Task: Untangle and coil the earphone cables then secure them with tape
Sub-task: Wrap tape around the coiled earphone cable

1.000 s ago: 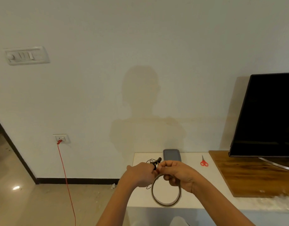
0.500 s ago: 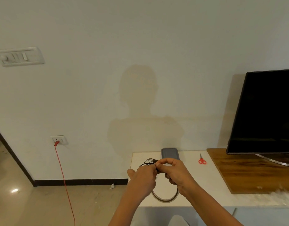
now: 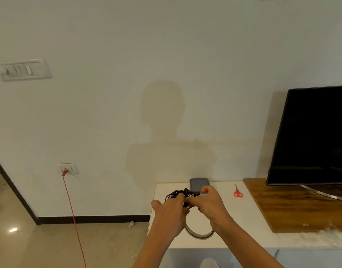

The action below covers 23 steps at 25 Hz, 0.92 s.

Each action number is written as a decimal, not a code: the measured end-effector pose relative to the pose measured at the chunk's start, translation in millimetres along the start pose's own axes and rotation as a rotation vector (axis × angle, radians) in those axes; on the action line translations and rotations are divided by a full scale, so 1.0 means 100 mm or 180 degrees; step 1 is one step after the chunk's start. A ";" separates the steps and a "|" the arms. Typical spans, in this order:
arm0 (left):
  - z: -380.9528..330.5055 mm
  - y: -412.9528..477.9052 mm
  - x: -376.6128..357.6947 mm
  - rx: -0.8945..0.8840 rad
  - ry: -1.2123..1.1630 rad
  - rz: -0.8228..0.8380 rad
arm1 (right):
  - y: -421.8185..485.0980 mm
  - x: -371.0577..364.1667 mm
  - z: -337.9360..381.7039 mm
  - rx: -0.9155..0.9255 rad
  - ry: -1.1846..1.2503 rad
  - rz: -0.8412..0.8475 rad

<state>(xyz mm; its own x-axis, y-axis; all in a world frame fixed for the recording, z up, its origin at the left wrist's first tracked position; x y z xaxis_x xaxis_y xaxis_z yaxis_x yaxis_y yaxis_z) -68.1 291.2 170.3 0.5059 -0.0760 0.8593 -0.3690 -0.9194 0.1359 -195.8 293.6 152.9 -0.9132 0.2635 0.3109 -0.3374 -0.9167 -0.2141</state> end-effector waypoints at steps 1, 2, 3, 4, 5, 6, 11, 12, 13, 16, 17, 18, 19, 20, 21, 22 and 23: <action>0.00 0.00 0.00 -0.0018 -0.0038 0.0030 | -0.01 0.00 0.01 0.0061 -0.0087 -0.0024; 0.01 0.00 0.00 -0.0033 -0.0070 0.0056 | -0.02 0.00 0.02 0.0115 -0.0195 -0.0054; 0.00 0.00 0.00 -0.0036 -0.0104 0.0099 | -0.02 0.00 0.03 0.0162 -0.0289 -0.0065; 0.01 0.00 -0.01 -0.0025 -0.0174 0.0169 | -0.02 0.00 0.03 0.0188 -0.0366 -0.0049; 0.01 -0.01 -0.01 -0.0015 -0.0278 0.0263 | -0.02 -0.01 0.02 0.0180 -0.0408 0.0001; 0.02 -0.01 -0.02 0.0008 -0.0413 0.0383 | -0.02 0.00 0.02 0.0146 -0.0432 0.0070; 0.10 -0.07 -0.02 0.0535 -0.2272 0.0628 | 0.02 0.02 0.00 0.0021 -0.0392 0.0211; 0.11 -0.07 -0.01 0.0687 -0.2579 0.0628 | 0.02 0.03 0.01 0.0044 -0.0425 0.0224; 0.12 -0.07 0.00 0.0807 -0.2777 0.0600 | 0.02 0.03 0.01 0.0077 -0.0455 0.0255; 0.17 -0.05 0.00 0.1003 -0.3190 0.0577 | 0.01 0.04 0.06 0.0252 -0.0598 0.0363; 0.18 -0.04 -0.01 0.1047 -0.3258 0.0621 | 0.00 0.04 0.08 0.0307 -0.0613 0.0405; 0.20 -0.03 -0.02 0.1078 -0.3311 0.0663 | 0.00 0.05 0.09 0.0337 -0.0604 0.0458; 0.22 -0.02 -0.03 0.1104 -0.3341 0.0692 | -0.01 0.06 0.10 0.0348 -0.0575 0.0519; 0.23 -0.01 -0.04 0.1125 -0.3364 0.0703 | -0.01 0.07 0.11 0.0354 -0.0542 0.0575; 0.25 0.00 -0.04 0.1158 -0.3377 0.0689 | -0.01 0.07 0.12 0.0362 -0.0516 0.0613; 0.27 0.02 -0.05 0.1205 -0.3418 0.0653 | -0.01 0.07 0.13 0.0382 -0.0498 0.0629; 0.29 0.03 -0.05 0.1271 -0.3481 0.0603 | 0.00 0.07 0.14 0.0416 -0.0472 0.0627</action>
<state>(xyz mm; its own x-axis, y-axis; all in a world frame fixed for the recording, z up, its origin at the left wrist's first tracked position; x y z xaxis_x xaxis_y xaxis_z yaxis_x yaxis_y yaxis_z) -49.4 277.6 152.1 0.9402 -0.3359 -0.0568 -0.3380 -0.8988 -0.2792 -199.4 291.9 167.9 -0.9116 0.0382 0.4093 -0.1154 -0.9794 -0.1655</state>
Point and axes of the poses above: each hand's wrist, its own y-axis towards the middle knuckle, its own x-axis out of the back of the hand, z = x × y, the point moved 3 cm from there along y, towards the middle knuckle, and after that the axes turned 10 degrees about -y, right-handed, at the moved point
